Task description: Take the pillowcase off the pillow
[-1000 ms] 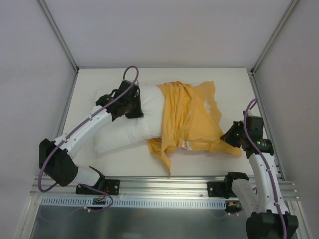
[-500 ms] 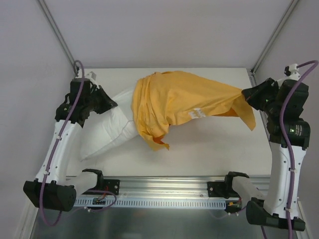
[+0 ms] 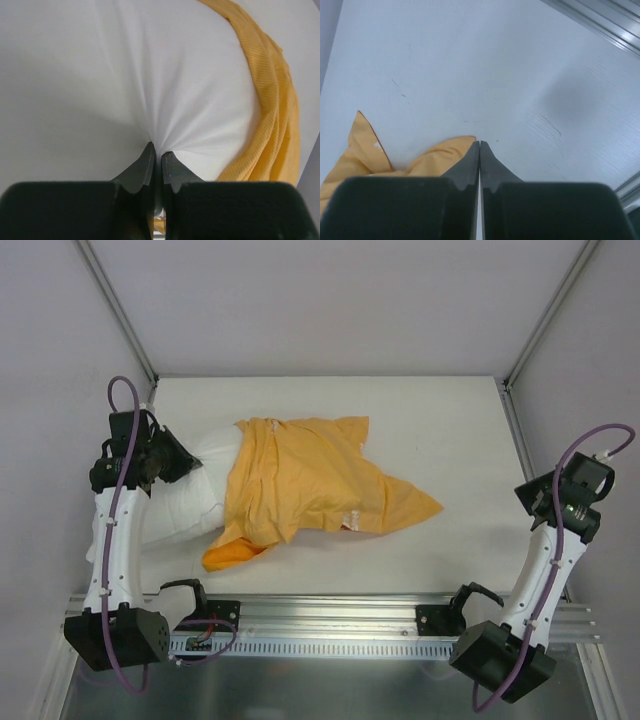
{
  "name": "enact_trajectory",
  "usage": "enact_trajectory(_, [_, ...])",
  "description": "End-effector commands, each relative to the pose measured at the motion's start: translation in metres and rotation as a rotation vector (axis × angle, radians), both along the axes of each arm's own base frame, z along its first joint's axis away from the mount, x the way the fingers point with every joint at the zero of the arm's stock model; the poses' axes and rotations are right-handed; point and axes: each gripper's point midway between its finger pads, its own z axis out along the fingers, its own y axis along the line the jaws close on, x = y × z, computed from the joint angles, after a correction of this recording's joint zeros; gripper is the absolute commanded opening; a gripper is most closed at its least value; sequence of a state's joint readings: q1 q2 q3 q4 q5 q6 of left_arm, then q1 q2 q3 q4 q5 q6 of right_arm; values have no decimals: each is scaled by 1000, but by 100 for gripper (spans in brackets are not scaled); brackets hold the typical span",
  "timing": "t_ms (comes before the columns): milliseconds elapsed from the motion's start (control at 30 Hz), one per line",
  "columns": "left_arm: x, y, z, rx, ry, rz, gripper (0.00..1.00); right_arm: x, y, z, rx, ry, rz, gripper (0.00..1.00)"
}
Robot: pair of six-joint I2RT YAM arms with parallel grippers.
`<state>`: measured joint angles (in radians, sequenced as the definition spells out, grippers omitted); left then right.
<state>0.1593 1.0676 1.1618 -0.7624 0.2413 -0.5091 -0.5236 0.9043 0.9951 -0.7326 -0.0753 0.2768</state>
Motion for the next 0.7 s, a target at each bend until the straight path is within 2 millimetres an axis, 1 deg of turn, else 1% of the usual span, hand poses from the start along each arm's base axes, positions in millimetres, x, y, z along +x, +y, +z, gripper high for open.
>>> enact_trajectory(0, [12,5,9,14,-69,16,0,7,-8,48,-60,-160,-16,1])
enact_trajectory(33, [13,5,8,18,-69,14,0,8,-6,57,-64,-181,-10,1])
enact_trajectory(67, [13,3,11,12,-78,4,0,13,1,74,-54,-234,25,1])
enact_trajectory(133, [13,2,14,10,-87,-6,0,23,16,88,-25,-296,104,1])
enact_trajectory(167, [13,1,15,10,-90,-8,0,29,33,94,16,-330,193,1])
enact_trajectory(200, [12,-1,16,3,-94,-22,0,36,55,99,17,-334,291,1])
enact_trajectory(233, [11,-3,16,-3,-94,-31,0,39,69,98,12,-319,350,3])
enact_trajectory(267, [9,-5,13,-11,-88,-41,0,41,75,95,-22,-289,363,8])
enact_trajectory(300, [7,-11,12,-29,-89,-71,0,46,107,90,-35,-265,483,27])
enact_trajectory(333, [6,-14,9,-40,-86,-87,0,50,121,88,-44,-254,527,42])
enact_trajectory(367, [3,-17,3,-53,-70,-103,0,55,129,83,-57,-233,544,55])
enact_trajectory(400, [0,-20,0,-62,-67,-120,0,58,155,80,-47,-215,627,64])
enact_trajectory(433, [-3,-25,-3,-79,-62,-143,0,72,165,71,-48,-163,647,76])
enact_trajectory(467, [-10,-28,-11,-81,-51,-159,0,74,186,64,-43,-127,707,80])
enact_trajectory(500, [-14,-32,-13,-92,-52,-180,0,88,197,44,-26,-56,723,87])
enact_trajectory(533, [-22,-35,-25,-102,-30,-194,0,97,208,47,-14,-55,743,89])
enact_trajectory(600, [-34,-41,-27,-101,-51,-250,0,107,229,35,11,-15,782,91])
enact_trajectory(633, [-42,-52,-31,-139,-45,-299,0,117,240,17,43,34,786,92])
enact_trajectory(667, [-53,-57,-44,-154,-17,-338,0,128,248,19,63,15,788,93])
